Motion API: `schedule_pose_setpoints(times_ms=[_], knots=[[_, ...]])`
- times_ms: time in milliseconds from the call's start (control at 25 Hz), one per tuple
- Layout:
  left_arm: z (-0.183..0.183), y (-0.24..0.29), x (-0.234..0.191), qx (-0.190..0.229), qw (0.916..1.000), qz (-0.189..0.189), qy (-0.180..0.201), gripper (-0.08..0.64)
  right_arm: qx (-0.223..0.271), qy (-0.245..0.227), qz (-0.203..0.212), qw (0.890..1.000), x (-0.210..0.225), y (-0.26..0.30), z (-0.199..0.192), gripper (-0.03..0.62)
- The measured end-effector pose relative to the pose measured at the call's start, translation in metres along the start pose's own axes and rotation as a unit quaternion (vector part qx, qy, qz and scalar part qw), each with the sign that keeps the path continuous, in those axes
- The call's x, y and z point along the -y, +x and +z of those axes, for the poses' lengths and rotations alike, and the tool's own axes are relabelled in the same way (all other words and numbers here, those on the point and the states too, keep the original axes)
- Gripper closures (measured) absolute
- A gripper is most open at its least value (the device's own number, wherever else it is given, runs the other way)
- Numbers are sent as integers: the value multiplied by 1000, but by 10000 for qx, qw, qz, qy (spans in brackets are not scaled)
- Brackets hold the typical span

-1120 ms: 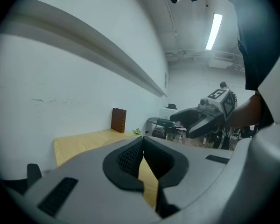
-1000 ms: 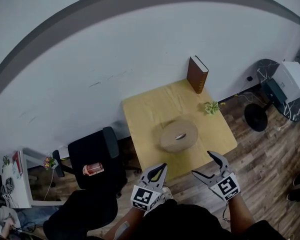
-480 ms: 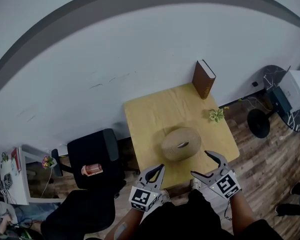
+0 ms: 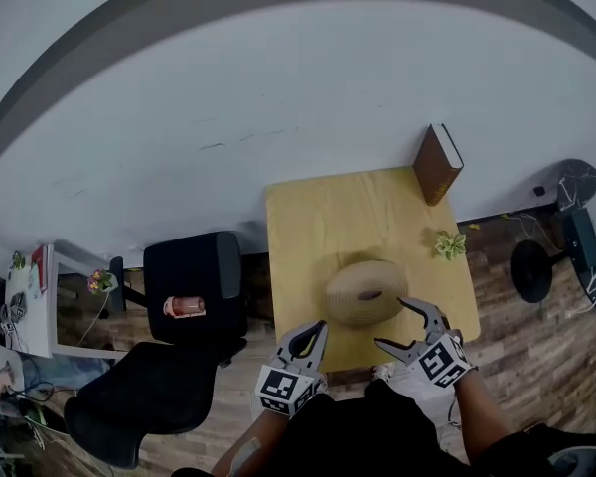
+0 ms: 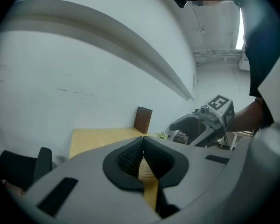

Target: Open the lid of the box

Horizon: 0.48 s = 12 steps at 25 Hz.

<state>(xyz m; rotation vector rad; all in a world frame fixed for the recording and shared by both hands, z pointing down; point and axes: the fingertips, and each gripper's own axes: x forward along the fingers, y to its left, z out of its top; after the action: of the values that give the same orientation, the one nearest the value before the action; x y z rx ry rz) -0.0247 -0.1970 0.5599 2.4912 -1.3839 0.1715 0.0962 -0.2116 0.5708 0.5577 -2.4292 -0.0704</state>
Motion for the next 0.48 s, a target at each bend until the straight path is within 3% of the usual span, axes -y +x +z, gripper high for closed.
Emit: schedule_pose_setpoints(times_ms=[280, 480], knots=[[-1, -8, -20, -42, 9986, 533, -40, 543, -485, -399, 792, 9949, -6, 41, -26, 186], [-15, -17, -22, -165, 9975, 672, -110, 543, -968, -1076, 1295, 9810, -13, 65, -40, 187]])
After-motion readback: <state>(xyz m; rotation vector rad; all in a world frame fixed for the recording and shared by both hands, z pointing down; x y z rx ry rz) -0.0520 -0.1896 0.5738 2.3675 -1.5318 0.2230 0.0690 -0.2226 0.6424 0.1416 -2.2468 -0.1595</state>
